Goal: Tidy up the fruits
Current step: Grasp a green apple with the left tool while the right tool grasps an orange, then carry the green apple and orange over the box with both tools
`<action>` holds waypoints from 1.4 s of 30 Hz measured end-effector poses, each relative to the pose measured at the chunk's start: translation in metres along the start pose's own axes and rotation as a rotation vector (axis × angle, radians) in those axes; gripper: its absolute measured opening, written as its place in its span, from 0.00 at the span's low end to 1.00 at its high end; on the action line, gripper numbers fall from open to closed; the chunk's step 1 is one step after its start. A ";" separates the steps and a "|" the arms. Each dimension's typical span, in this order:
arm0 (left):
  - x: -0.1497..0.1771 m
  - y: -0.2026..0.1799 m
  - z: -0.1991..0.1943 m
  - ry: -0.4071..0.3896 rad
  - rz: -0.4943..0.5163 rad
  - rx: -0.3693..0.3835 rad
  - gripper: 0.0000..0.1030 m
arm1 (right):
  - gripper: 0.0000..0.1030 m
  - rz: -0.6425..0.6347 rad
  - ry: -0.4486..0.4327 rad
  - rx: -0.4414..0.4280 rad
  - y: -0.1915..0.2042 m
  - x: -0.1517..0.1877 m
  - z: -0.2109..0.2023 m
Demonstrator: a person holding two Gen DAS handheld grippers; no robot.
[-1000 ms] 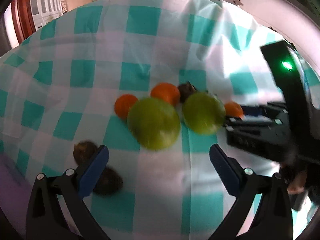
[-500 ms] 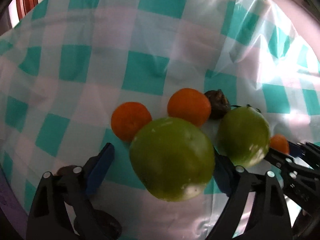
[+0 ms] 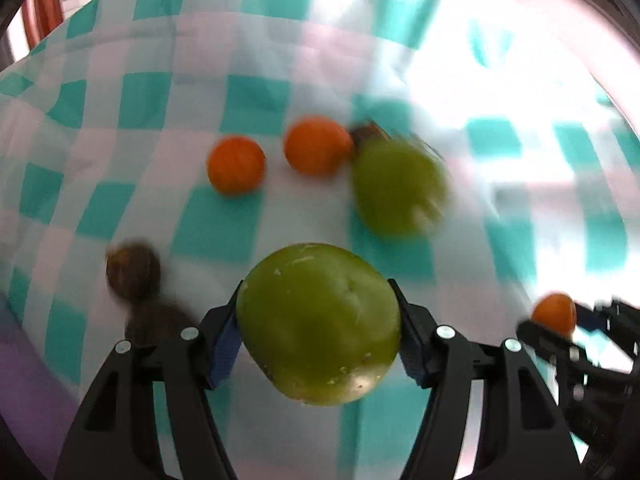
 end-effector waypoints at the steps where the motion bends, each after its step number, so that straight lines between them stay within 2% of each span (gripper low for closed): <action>1: 0.013 -0.006 -0.009 0.010 0.030 0.009 0.64 | 0.40 0.002 0.001 -0.002 0.002 0.007 -0.005; 5: 0.061 -0.028 -0.041 0.055 0.121 0.022 0.64 | 0.40 0.037 0.015 -0.028 0.009 0.049 -0.026; 11: 0.105 -0.044 -0.075 0.121 0.111 0.046 0.64 | 0.40 -0.023 0.030 -0.030 0.018 0.109 -0.063; 16: 0.129 -0.063 -0.114 0.072 0.131 0.052 0.64 | 0.40 -0.043 -0.026 -0.038 0.022 0.131 -0.103; 19: 0.128 -0.069 -0.137 0.026 0.128 0.058 0.64 | 0.40 -0.049 -0.048 -0.049 0.021 0.142 -0.126; 26: 0.154 -0.057 -0.188 -0.056 0.131 0.041 0.64 | 0.40 -0.041 -0.036 -0.106 0.038 0.162 -0.137; 30: 0.156 -0.035 -0.219 -0.127 0.112 0.018 0.64 | 0.40 -0.010 -0.037 -0.174 0.053 0.161 -0.144; 35: 0.146 0.013 -0.260 -0.246 0.028 -0.006 0.64 | 0.40 -0.046 -0.052 -0.202 0.081 0.139 -0.150; 38: 0.145 0.042 -0.277 -0.287 -0.008 -0.019 0.64 | 0.40 -0.078 -0.075 -0.234 0.114 0.114 -0.154; 42: 0.150 0.107 -0.299 -0.317 -0.091 -0.040 0.64 | 0.40 -0.094 -0.094 -0.301 0.171 0.082 -0.154</action>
Point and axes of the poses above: each gripper's, at about its wrist camera, not at the fingertips, and z roughly the way its jaws point, y to its left, x to its underside, the point moved 7 cm from there along z, roughly the way its jaws point, and after that the axes turned 3 degrees about -x, right-handed, at the moved point
